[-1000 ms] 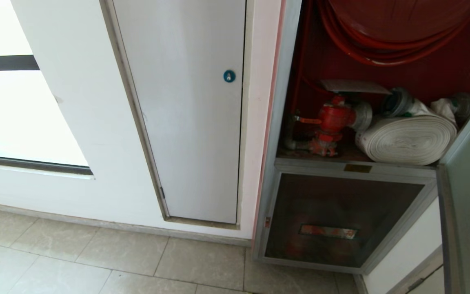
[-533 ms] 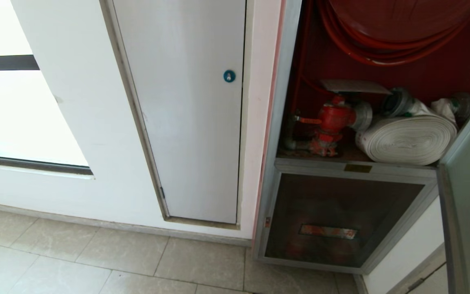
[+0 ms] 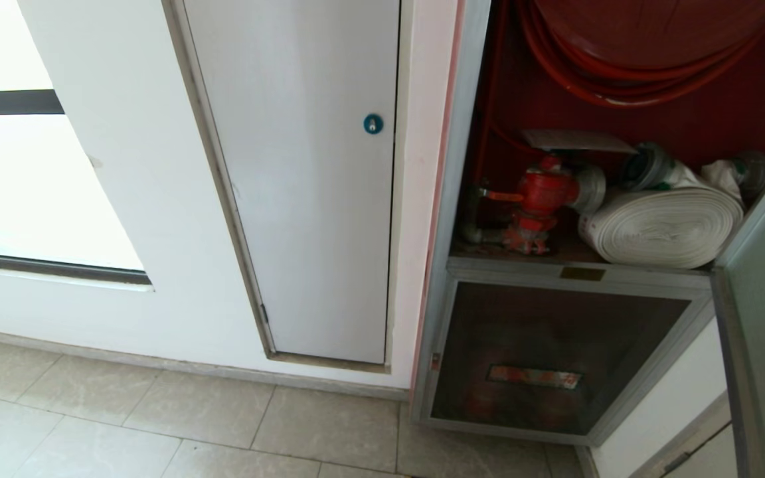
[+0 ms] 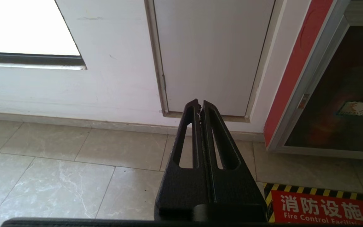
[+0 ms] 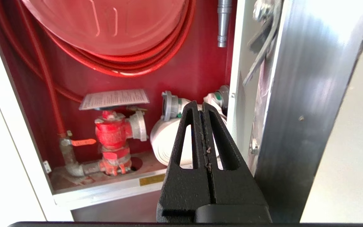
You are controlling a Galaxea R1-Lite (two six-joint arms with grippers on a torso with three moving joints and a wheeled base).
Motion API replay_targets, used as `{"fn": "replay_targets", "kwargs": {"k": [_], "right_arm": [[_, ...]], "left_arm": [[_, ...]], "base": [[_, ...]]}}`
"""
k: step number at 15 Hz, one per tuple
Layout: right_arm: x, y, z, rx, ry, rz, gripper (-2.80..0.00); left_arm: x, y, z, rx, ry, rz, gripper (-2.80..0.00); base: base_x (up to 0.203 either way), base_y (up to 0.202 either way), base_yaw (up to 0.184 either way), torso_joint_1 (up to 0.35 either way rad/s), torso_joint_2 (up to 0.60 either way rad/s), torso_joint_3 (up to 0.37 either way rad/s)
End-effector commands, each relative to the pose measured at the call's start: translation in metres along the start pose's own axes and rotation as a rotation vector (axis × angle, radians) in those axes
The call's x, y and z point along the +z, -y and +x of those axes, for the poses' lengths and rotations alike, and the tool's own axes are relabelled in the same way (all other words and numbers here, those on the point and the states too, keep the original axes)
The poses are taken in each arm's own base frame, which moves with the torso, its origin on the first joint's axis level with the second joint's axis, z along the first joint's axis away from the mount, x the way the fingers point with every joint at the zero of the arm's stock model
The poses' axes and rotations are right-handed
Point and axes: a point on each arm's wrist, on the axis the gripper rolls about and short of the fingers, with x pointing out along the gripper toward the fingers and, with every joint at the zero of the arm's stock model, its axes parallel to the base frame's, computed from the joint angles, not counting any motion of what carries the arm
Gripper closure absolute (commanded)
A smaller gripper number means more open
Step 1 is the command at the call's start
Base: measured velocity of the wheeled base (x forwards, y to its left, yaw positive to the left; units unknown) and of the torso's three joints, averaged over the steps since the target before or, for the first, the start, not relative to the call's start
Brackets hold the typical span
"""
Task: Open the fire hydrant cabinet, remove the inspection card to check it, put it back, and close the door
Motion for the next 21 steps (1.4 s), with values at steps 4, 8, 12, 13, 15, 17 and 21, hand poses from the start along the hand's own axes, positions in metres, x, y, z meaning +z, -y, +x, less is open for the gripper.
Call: {"fn": "replay_targets", "kwargs": {"k": [4,8,12,13,15,17,21], "right_arm": [[0.002,0.01,-0.006,-0.036,0.001,-0.015,0.0],[0.005,0.014,-0.007,-0.077,0.011,-0.03,0.0],[0.007,0.018,-0.01,-0.105,0.02,-0.036,0.0],[0.009,0.021,-0.011,-0.108,0.021,-0.037,0.0],[0.014,0.025,-0.013,-0.124,0.021,-0.044,0.0],[0.016,0.026,-0.014,-0.135,0.026,-0.045,0.0],[0.015,0.031,-0.018,-0.161,0.023,-0.06,0.0]], "left_arm": [[0.0,0.0,0.0,0.0,-0.001,0.001,0.0],[0.0,0.0,0.0,0.0,-0.001,0.0,0.0],[0.0,0.0,0.0,0.0,-0.001,0.001,0.0],[0.0,0.0,0.0,0.0,-0.001,0.001,0.0],[0.0,0.0,0.0,0.0,-0.001,0.001,0.0],[0.0,0.0,0.0,0.0,-0.001,0.001,0.0],[0.0,0.0,0.0,0.0,-0.001,0.0,0.0]], "base": [[0.0,0.0,0.0,0.0,0.0,0.0],[0.0,0.0,0.0,0.0,0.0,0.0],[0.0,0.0,0.0,0.0,0.0,0.0],[0.0,0.0,0.0,0.0,0.0,0.0],[0.0,0.0,0.0,0.0,0.0,0.0],[0.0,0.0,0.0,0.0,0.0,0.0],[0.0,0.0,0.0,0.0,0.0,0.0]]}}
